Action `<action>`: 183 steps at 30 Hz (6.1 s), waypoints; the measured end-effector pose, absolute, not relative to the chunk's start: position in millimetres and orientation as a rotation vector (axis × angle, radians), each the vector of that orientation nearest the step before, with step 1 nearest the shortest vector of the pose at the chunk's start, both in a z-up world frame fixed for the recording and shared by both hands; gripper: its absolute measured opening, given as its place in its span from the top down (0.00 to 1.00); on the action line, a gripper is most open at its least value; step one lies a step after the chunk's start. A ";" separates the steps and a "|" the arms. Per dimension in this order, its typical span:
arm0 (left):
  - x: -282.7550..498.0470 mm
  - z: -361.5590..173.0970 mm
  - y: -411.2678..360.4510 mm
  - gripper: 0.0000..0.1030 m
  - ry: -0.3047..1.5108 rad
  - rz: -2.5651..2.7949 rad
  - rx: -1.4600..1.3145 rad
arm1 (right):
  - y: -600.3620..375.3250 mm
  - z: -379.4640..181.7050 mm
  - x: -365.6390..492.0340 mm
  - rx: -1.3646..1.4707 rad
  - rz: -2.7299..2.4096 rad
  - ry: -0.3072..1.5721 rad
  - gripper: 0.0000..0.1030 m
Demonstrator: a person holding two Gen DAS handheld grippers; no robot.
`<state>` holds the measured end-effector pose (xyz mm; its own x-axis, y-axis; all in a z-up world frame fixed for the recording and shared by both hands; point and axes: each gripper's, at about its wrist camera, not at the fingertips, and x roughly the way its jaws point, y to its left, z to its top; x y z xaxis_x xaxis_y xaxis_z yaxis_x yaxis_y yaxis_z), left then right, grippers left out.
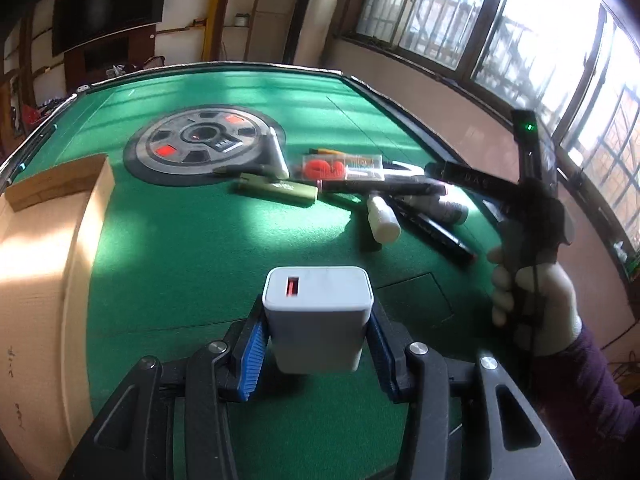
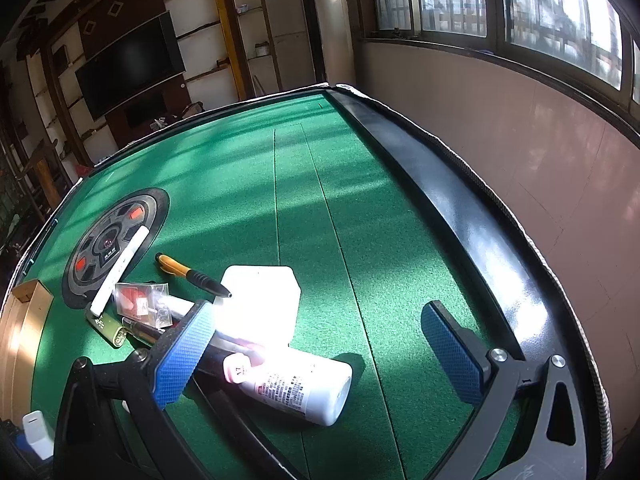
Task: Organize rigid objects
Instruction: 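Carry the white charger block with the left gripper toward the cardboard box, then lower the charger into the box with the left gripper while the right gripper drops the white marker there, then grasp the green lighter with the left gripper, then carry the lighter to the box with the left gripper while the right gripper brings a black pen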
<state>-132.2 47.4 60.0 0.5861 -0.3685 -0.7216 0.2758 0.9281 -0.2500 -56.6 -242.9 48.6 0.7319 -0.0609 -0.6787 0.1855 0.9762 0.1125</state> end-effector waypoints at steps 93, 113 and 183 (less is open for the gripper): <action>-120.7 103.6 190.0 0.28 0.730 -0.163 -0.486 | -43.1 35.0 6.4 -0.087 0.297 0.981 0.54; -63.9 51.3 66.0 0.28 0.937 -0.132 -0.202 | -171.6 81.5 -27.4 0.303 0.399 0.716 0.44; -147.7 65.1 208.2 0.80 0.704 -0.213 -0.478 | -20.4 34.1 67.8 -0.408 0.512 1.061 0.78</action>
